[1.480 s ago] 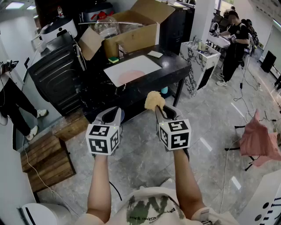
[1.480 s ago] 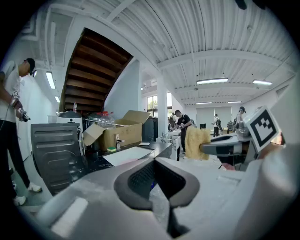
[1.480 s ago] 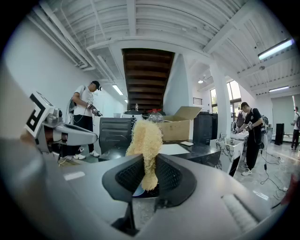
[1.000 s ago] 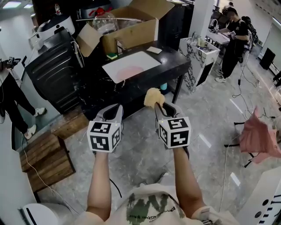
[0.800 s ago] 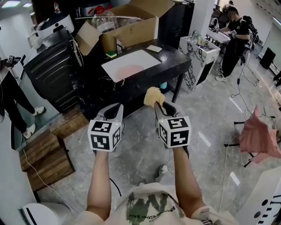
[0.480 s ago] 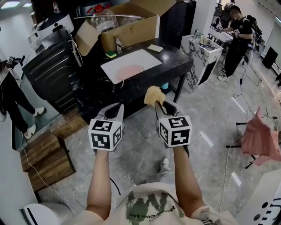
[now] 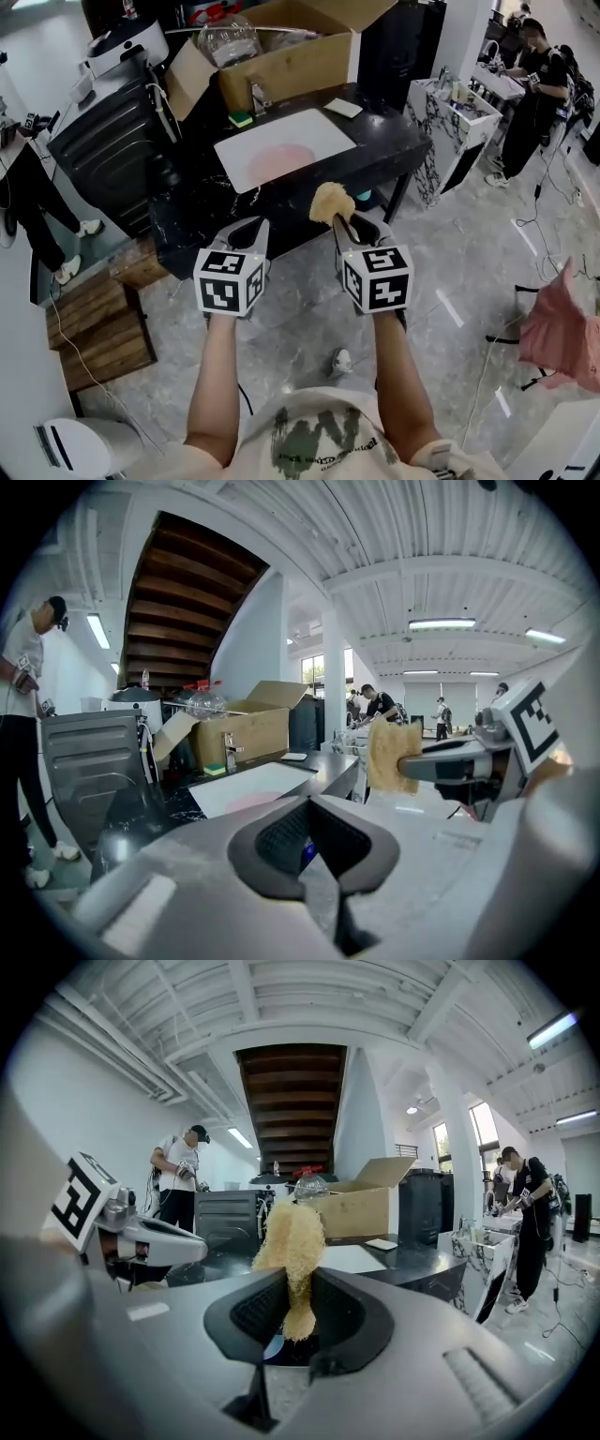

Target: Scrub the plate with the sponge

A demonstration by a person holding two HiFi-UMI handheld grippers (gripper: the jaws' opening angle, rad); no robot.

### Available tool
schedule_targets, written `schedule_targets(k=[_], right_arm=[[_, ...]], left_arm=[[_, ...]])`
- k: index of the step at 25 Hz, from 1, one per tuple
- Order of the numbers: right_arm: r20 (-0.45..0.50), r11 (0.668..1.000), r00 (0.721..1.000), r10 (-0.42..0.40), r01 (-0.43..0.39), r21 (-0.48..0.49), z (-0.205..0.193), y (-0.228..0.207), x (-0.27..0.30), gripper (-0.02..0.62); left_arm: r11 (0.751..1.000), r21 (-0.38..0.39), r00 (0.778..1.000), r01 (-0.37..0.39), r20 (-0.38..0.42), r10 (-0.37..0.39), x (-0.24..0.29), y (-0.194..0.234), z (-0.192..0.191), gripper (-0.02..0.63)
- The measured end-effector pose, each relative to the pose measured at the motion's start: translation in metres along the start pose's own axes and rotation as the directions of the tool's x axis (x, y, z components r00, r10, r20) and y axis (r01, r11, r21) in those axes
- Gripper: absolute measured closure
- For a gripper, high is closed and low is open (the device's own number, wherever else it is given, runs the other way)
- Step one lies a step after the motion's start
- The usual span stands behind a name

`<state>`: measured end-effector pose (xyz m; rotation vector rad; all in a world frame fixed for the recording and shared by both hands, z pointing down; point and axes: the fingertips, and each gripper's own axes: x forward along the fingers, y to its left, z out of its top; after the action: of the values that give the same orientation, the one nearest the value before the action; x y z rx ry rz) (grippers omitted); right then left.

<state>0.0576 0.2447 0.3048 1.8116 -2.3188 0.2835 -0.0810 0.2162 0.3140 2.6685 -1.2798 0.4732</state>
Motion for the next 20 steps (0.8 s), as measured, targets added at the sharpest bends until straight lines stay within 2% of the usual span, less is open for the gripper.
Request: schedule_targets(k=[8,20], right_arm=[[-0.01,0.996,0.996,0.093,-0.093,-0.006,0.014,-0.061,0.048,0.531],[-0.027,0.983,0.983,0.184,-0.184,-0.012,0.015,-0.094,0.086,0.531]], left_arm=[[0.997,-0.013,0.997,-0.08,-0.023,0.08,0.066,-0.004,0.021,0.601],[0.987,-0.023,0.987,-0.159,-0.031,0.159,0.103,-0.002,0.029,0.601]])
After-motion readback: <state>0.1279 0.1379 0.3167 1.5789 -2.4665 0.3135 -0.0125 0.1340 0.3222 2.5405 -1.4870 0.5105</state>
